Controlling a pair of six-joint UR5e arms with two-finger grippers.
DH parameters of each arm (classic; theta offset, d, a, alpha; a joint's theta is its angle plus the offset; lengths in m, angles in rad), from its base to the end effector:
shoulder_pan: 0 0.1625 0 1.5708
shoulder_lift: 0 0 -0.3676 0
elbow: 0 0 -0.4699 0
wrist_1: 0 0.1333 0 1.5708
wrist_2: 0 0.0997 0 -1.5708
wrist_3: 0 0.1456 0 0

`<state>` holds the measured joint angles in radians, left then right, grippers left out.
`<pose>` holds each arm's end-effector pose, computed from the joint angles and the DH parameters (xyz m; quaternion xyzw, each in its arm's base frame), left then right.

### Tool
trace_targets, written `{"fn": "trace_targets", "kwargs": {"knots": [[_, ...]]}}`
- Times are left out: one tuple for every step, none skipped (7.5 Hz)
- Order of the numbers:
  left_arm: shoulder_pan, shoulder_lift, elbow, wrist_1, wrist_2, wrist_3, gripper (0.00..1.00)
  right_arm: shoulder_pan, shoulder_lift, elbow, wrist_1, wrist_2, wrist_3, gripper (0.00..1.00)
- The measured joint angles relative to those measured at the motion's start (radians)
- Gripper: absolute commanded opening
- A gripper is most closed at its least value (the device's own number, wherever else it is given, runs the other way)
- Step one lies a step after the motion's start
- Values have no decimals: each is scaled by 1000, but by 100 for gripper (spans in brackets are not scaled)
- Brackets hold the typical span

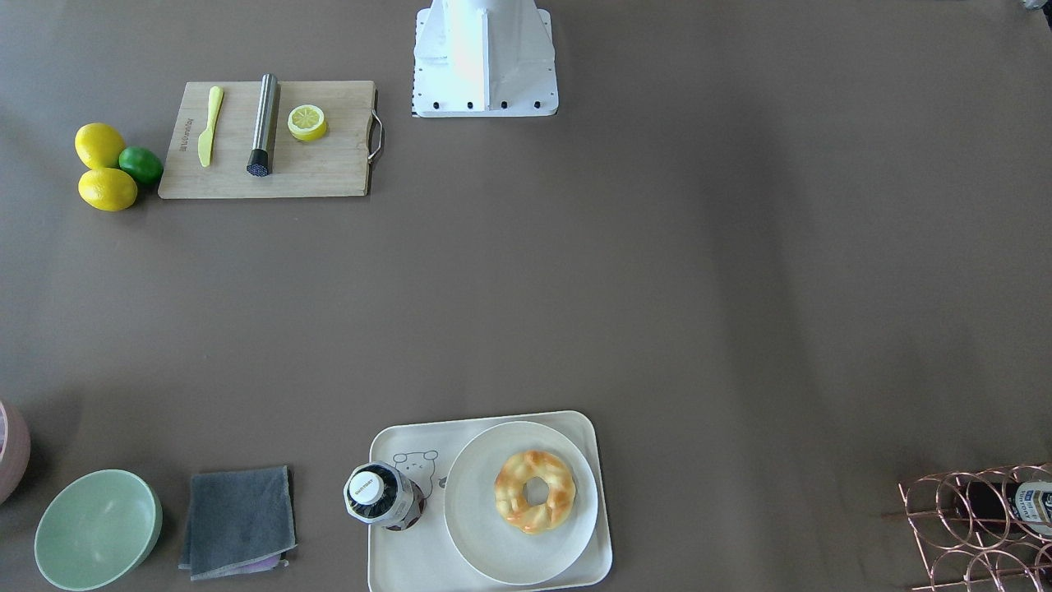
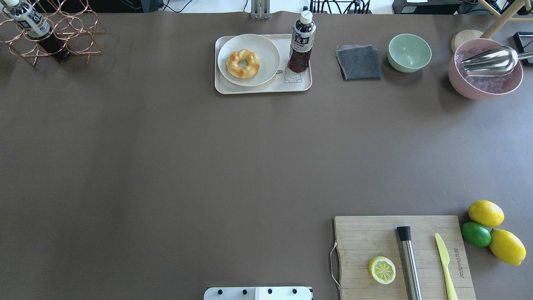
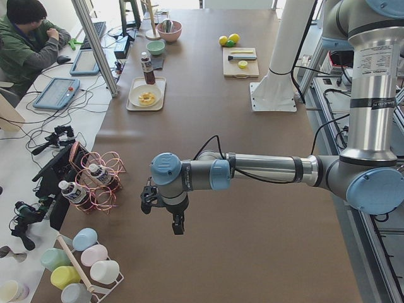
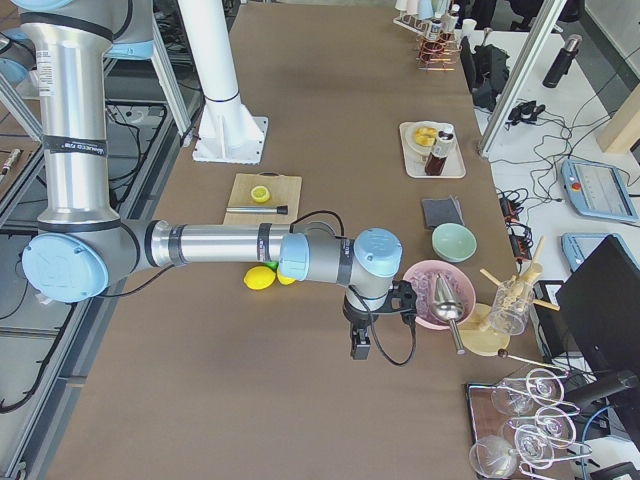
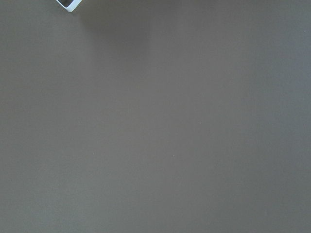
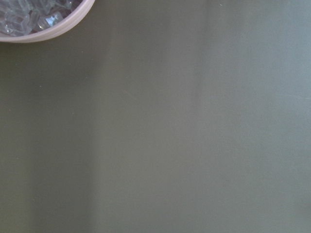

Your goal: Place donut on tray

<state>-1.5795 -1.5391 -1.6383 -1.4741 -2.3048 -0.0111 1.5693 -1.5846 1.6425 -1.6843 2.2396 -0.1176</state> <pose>-0.0406 -0.5506 0.6271 -0.0288 0.3586 -0.0202 0.9328 0.0422 -0.5573 0.6225 -0.0072 -0.3290 -0.0471 0.9431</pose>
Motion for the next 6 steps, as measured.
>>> {"fn": "trace_targets", "kwargs": {"knots": [[0, 1, 5, 1, -4, -1, 99, 0, 0, 0, 0, 0, 0, 100], [0, 1, 10, 1, -6, -2, 99, 0, 1, 0, 0, 0, 0, 100], [0, 0, 12, 1, -6, -2, 99, 0, 1, 0, 0, 0, -1, 100], [-1, -1, 12, 1, -7, -1, 99, 0, 1, 0, 0, 0, -1, 100], [0, -1, 12, 2, -7, -1, 99, 0, 1, 0, 0, 0, -2, 100], [0, -1, 12, 2, -7, -1, 99, 0, 2, 0, 0, 0, -2, 100]]}}
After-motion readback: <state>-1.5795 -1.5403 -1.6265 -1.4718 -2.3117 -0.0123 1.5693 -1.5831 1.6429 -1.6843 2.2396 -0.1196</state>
